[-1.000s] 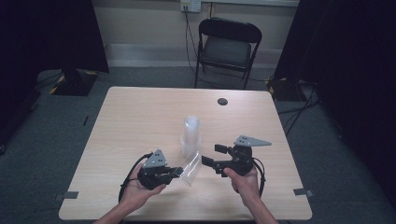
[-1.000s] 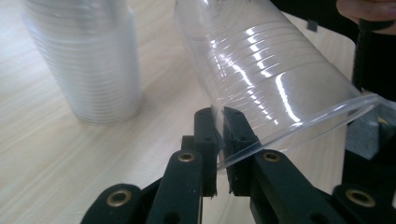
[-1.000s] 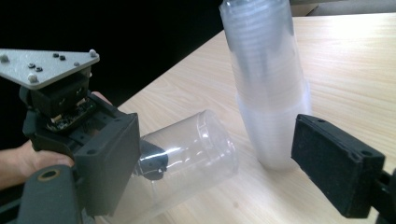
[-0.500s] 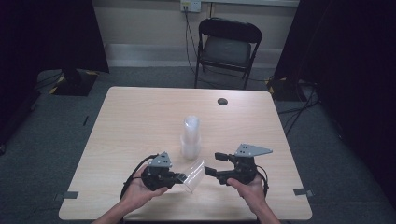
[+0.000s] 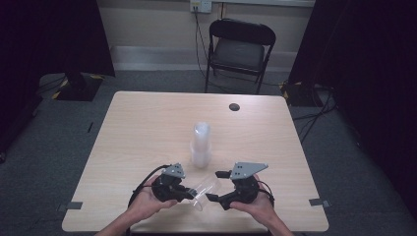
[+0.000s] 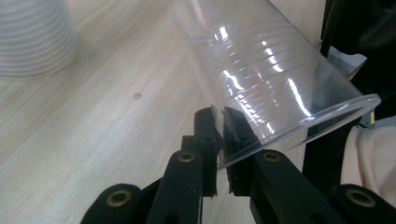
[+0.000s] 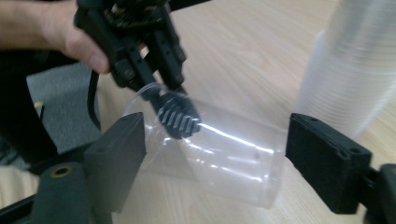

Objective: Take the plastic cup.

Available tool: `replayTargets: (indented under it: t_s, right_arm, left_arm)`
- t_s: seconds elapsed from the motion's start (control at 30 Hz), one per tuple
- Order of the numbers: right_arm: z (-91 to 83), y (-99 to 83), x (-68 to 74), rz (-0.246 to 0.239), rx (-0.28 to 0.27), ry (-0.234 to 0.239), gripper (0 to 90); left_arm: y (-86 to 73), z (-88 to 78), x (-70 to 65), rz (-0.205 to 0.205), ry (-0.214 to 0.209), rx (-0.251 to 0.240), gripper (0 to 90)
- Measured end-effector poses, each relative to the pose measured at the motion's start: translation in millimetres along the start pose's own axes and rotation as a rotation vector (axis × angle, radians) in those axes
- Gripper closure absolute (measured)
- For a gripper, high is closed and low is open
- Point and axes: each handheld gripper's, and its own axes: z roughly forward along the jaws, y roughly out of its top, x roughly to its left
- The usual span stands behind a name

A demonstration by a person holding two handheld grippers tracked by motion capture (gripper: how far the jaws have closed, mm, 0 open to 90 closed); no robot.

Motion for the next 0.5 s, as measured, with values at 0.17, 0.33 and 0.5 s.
replayTargets:
  t_s: [0.17, 0.33, 0.5]
  right_arm:
    - [8.1, 1.6, 5.9, -0.068, 0.036, 0.024, 16.3]
    - [16.2, -0.4, 8.3, -0.110, 0.071, 0.039, 14.5]
    - [20.5, -4.4, 10.3, -0.137, 0.093, 0.047, 12.6]
  left_arm:
    - [0.5, 3.0, -0.6, -0.003, -0.018, 0.015, 85.0]
    - [1.3, 1.7, 0.2, -0.026, -0.028, -0.002, 85.2]
    - [1.3, -2.8, 5.6, -0.063, -0.045, -0.027, 85.7]
